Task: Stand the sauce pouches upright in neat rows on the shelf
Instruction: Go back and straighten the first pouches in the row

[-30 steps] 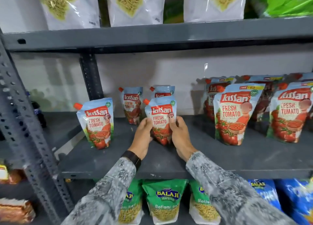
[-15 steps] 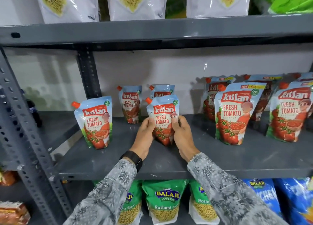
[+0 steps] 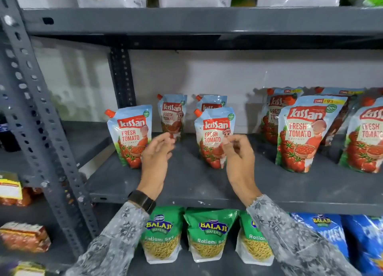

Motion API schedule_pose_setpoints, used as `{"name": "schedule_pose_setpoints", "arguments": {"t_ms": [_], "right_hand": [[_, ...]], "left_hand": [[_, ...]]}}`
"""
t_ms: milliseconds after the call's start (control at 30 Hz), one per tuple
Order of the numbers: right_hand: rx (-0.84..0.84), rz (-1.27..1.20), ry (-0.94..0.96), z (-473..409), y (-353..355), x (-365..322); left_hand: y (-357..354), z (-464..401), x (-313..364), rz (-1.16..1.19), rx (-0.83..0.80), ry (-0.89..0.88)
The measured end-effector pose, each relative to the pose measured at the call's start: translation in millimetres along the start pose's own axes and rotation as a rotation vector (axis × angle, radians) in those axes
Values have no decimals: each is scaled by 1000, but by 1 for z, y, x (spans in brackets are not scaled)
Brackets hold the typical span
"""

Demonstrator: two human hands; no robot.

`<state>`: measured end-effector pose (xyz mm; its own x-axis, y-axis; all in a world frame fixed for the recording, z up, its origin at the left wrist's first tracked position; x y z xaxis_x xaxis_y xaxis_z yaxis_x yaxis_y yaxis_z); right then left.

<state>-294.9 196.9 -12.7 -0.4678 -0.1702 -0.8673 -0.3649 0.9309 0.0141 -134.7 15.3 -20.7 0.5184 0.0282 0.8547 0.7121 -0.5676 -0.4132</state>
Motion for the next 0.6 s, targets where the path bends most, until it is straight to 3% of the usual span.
{"name": "schedule_pose_setpoints", "arguments": {"t_ms": [100,167,233,433,600], "right_hand": [[-272,-33,41,17,-57,-19],[-464,-38,-22,29,-104,-22],[-545,-28,-101,35,-146,-15],[-438,-103,-290,25,-219,-7],[-459,-124,-307,19,-236,-2]], "left_hand": [[49,0,27,34,170,-148],[85,-2,42,24,333,-262],[110,-8,52,-41,435,-328],[123,-40,35,-247,320,-106],[104,-51,26,-2,191,42]]}}
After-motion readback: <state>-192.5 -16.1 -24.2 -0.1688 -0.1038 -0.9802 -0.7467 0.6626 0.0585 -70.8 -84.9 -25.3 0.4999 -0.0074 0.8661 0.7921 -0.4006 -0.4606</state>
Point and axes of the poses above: each hand's wrist, its own z-axis away from the middle knuckle, its own y-axis out of the back of the hand, x = y × z, the point moved 6 cm from there along -z, towards the middle knuckle, and after that the axes turned 11 degrees about z, right-handed, at the moved point
